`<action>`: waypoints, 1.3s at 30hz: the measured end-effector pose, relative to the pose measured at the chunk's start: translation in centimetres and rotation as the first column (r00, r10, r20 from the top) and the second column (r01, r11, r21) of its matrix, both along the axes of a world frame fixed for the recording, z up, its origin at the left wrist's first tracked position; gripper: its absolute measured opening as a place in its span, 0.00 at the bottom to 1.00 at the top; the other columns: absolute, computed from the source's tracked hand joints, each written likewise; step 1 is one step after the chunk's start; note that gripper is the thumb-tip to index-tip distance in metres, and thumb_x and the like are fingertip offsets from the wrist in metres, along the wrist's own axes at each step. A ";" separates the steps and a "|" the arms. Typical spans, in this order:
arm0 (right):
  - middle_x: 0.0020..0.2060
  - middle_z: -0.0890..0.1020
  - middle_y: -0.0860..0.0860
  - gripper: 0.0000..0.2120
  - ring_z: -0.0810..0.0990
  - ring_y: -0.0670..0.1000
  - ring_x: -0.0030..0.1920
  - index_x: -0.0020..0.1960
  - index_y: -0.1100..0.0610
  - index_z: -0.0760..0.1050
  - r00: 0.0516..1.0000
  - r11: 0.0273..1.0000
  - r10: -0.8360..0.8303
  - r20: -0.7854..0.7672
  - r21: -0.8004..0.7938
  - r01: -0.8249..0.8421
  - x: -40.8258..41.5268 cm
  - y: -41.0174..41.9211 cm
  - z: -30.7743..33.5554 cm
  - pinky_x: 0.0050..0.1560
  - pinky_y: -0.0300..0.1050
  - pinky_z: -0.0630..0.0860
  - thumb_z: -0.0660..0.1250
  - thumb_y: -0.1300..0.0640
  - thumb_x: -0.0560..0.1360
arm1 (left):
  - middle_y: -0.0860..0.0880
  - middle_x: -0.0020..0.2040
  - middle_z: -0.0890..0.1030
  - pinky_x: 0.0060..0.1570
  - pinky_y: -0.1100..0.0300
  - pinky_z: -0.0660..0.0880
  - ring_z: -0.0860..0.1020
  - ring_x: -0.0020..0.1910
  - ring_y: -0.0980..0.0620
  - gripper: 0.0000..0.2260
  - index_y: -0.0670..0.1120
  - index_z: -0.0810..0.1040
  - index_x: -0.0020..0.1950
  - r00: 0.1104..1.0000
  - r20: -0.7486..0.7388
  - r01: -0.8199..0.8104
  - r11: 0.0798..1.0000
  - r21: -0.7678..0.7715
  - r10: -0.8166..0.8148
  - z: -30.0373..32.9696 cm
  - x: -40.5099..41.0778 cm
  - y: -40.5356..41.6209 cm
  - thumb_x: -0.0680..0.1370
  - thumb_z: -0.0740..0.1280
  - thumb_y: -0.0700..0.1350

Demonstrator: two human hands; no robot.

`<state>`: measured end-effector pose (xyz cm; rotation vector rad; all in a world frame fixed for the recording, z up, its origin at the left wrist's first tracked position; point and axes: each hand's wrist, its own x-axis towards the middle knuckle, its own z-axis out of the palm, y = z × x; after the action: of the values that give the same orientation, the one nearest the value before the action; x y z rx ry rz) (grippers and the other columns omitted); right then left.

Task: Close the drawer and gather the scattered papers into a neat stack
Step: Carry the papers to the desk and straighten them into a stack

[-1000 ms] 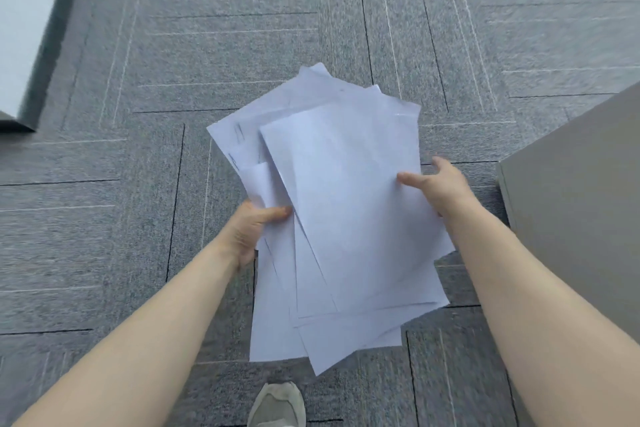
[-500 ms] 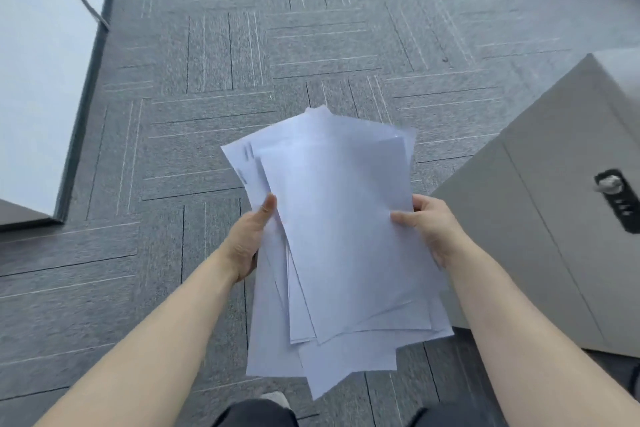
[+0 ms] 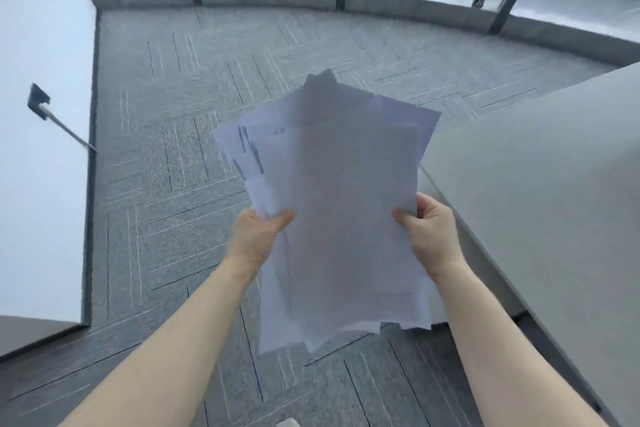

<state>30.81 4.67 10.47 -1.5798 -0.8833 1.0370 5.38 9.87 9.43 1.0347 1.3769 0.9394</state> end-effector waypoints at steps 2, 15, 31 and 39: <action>0.35 0.84 0.47 0.06 0.78 0.49 0.39 0.41 0.57 0.82 0.997 0.996 -0.072 0.028 0.049 0.070 1.6 -1.4 3.7 0.41 0.49 0.77 0.68 0.65 0.71 | 0.57 0.38 0.85 0.42 0.69 0.78 0.83 0.39 0.60 0.05 0.43 0.84 0.49 1.000 0.007 0.027 0.998 0.059 -0.027 3.8 2.5 0.2 0.74 0.72 0.37; 0.32 0.78 0.44 0.07 0.72 0.45 0.34 0.40 0.58 0.79 0.800 0.773 -0.596 0.068 0.320 0.548 14.8 -15.2 16.4 0.37 0.41 0.70 0.67 0.65 0.76 | 0.39 0.39 0.85 0.39 0.48 0.78 0.82 0.37 0.46 0.17 0.37 0.83 0.40 0.922 -0.054 0.386 0.900 0.202 -0.383 16.5 22.0 -3.2 0.67 0.75 0.52; 0.33 0.83 0.36 0.14 0.78 0.34 0.35 0.40 0.50 0.77 0.565 0.599 -0.801 0.201 0.264 0.756 23.9 -29.1 14.3 0.38 0.27 0.69 0.70 0.69 0.74 | 0.55 0.39 0.86 0.38 0.67 0.76 0.84 0.40 0.57 0.05 0.46 0.85 0.43 0.816 0.061 0.563 0.815 0.137 -0.574 15.1 36.8 -13.7 0.70 0.77 0.39; 0.32 0.79 0.46 0.13 0.75 0.47 0.33 0.43 0.52 0.72 0.463 0.476 -0.879 0.110 0.194 0.858 25.2 -29.4 12.0 0.37 0.45 0.70 0.65 0.71 0.73 | 0.57 0.38 0.86 0.40 0.65 0.76 0.83 0.38 0.59 0.06 0.48 0.84 0.42 0.800 0.048 0.585 0.795 0.161 -0.598 14.0 39.0 -14.5 0.72 0.73 0.37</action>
<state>56.04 -24.71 22.51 -1.7237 -0.1187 0.0596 44.35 -4.67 23.41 1.4008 0.8193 0.6001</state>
